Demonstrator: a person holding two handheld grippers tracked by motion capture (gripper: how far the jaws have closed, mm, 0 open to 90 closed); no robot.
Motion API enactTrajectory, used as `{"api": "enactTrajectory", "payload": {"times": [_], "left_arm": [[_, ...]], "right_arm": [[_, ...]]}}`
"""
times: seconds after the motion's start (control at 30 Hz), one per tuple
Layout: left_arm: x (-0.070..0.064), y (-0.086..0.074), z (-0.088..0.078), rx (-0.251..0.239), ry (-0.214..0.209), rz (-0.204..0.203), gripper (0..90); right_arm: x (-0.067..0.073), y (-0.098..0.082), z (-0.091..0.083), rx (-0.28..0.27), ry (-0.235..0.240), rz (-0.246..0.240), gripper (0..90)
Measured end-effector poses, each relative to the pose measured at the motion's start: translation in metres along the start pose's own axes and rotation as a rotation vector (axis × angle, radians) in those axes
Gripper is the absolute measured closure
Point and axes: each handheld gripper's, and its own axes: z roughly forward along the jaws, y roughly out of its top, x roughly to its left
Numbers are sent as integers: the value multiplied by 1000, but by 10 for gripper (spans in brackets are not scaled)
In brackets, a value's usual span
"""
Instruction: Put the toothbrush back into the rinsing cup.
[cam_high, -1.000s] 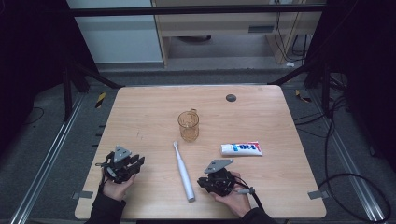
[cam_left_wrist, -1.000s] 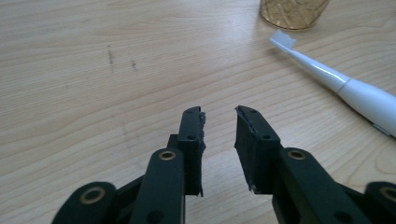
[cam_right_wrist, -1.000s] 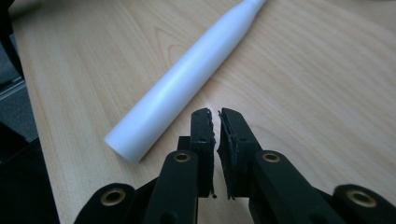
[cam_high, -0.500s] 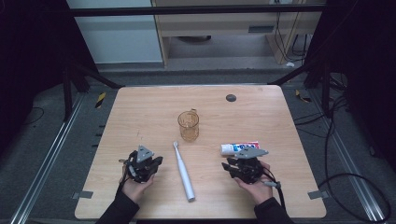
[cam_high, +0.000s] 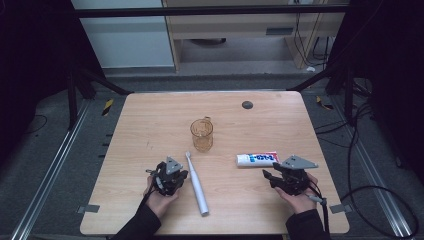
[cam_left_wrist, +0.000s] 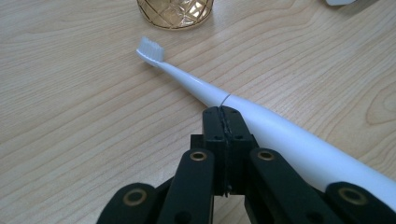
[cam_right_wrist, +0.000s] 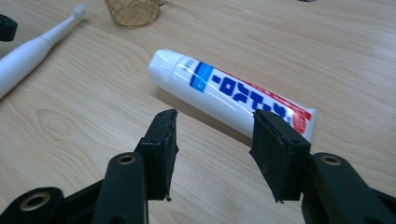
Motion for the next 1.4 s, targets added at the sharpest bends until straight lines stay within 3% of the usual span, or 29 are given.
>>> {"api": "enactTrajectory", "payload": {"times": [0.2, 1.07, 1.4], "left_arm": [[-3, 2, 6, 16, -4, 6, 895], [-12, 8, 23, 44, -27, 35, 895], [-17, 11, 25, 35, -58, 50, 895]], "right_arm": [[-5, -4, -3, 3, -28, 1, 497], [-2, -3, 0, -1, -26, -12, 476], [-3, -3, 1, -2, -26, -14, 474]]}}
